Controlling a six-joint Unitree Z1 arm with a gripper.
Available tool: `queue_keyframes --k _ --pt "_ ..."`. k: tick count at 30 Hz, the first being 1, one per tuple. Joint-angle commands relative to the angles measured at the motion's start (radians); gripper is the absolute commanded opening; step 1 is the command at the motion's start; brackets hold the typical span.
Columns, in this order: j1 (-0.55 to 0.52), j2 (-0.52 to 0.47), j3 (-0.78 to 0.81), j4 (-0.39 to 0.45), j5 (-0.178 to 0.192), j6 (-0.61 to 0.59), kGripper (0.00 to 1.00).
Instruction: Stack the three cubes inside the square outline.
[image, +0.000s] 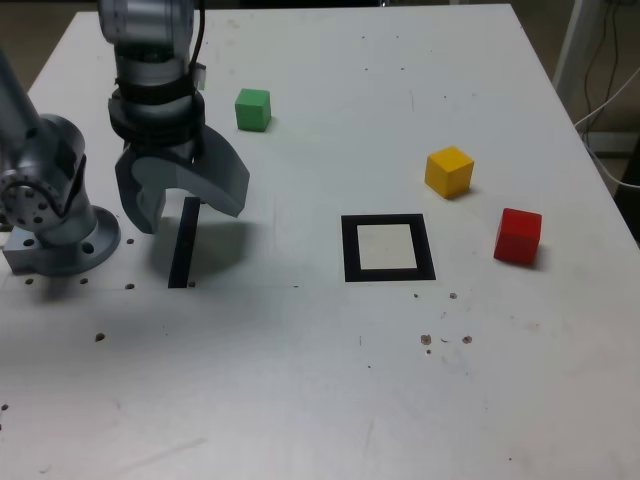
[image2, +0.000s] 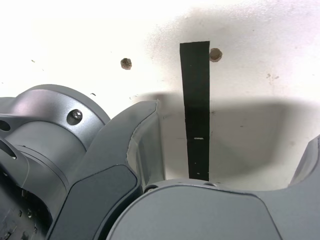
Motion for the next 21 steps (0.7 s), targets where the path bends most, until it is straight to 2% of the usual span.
queue_keyframes --k 1,21 --pt "0.002 -0.007 -0.004 0.001 -0.002 -0.002 0.99" --pt "0.002 0.005 -0.020 0.004 -0.009 -0.002 0.99"
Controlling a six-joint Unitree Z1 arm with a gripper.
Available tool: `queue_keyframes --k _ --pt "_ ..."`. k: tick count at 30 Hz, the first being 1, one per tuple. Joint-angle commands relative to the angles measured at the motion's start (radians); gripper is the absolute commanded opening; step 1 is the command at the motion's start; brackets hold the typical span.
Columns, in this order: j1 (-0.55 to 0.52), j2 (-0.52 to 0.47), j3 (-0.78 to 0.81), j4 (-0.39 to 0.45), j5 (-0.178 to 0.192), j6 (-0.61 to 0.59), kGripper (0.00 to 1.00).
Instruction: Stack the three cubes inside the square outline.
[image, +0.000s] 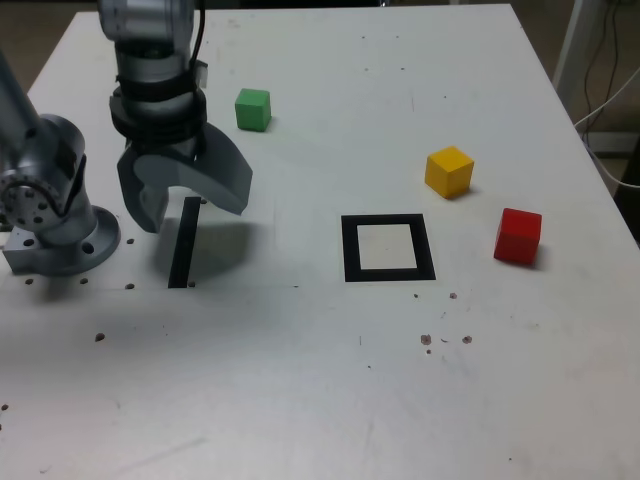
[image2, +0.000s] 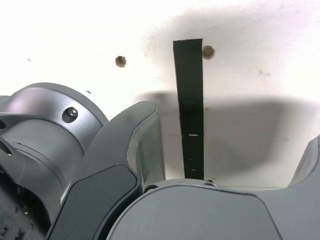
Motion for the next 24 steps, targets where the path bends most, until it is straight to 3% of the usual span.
queue_keyframes --k 1,8,24 --pt "0.002 0.014 -0.011 -0.002 -0.003 -0.001 0.99" --pt "-0.023 0.072 -0.057 -0.009 -0.006 0.000 0.99" --pt "-0.131 0.190 -0.282 0.063 -0.018 -0.008 0.99"
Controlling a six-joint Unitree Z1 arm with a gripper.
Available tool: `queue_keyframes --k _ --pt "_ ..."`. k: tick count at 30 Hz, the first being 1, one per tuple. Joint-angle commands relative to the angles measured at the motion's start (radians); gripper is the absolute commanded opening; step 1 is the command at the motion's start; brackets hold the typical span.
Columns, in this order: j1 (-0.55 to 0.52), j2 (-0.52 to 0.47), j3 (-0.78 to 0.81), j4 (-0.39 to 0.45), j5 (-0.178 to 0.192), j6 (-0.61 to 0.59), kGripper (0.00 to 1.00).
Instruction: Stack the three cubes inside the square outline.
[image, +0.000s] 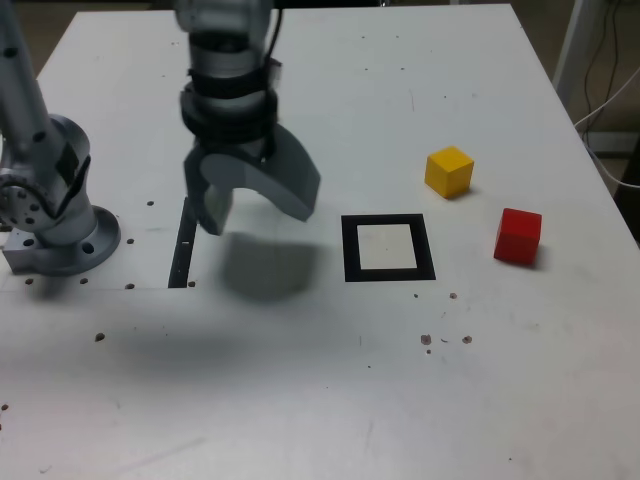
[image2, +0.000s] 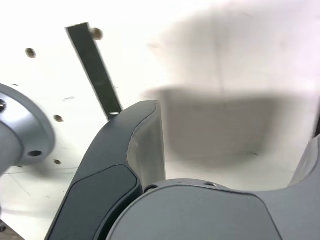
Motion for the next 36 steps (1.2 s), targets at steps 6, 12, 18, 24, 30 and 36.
queue_keyframes --k 6,12,18,24,30,36 --pt "-0.018 0.050 -0.111 0.042 0.008 -0.003 0.99" --pt "-0.020 0.103 -0.228 0.092 0.023 -0.003 0.99" --pt "-0.022 0.158 -0.332 0.131 0.025 -0.003 0.99" --pt "-0.035 0.229 -0.456 0.179 0.029 -0.003 0.99" --pt "-0.039 0.289 -0.589 0.244 0.038 -0.003 0.99" --pt "-0.039 0.346 -0.710 0.298 0.049 -0.001 0.99"
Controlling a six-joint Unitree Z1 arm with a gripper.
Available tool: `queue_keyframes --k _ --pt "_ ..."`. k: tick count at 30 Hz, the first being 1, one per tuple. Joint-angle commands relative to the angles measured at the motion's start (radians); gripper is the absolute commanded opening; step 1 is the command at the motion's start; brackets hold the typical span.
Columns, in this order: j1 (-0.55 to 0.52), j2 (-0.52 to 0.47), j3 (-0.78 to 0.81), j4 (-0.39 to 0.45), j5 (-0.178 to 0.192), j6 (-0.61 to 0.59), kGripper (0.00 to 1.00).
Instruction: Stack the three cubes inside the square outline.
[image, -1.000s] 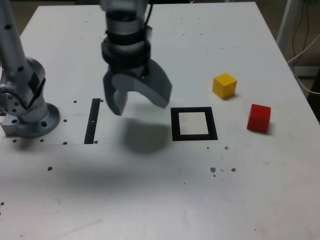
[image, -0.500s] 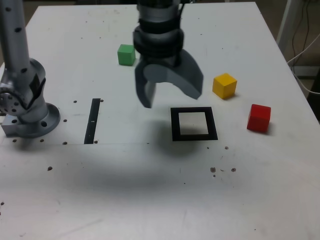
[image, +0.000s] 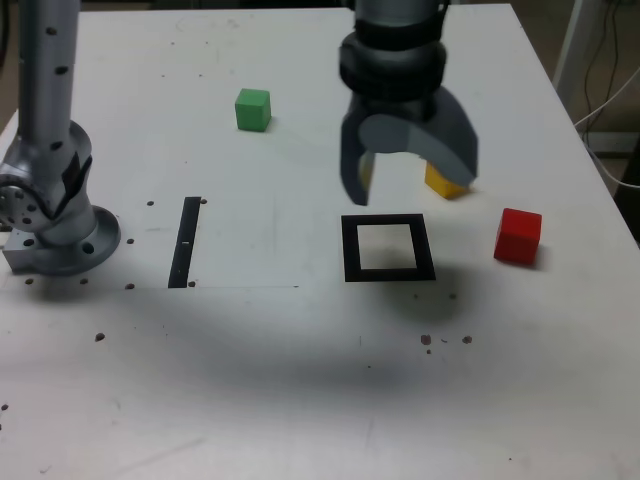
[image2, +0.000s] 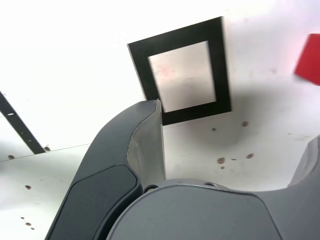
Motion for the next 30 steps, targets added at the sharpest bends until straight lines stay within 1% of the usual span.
queue_keyframes --k 1,8,13,21,30 --pt "-0.002 0.024 -0.041 0.016 0.003 0.002 0.99" --pt "-0.002 0.099 -0.193 0.077 0.008 0.015 0.99" --pt "-0.002 0.175 -0.305 0.110 0.015 0.031 0.99" --pt "-0.001 0.282 -0.410 0.115 0.020 0.050 0.98" --pt "0.013 0.370 -0.468 0.112 0.019 0.065 0.97"
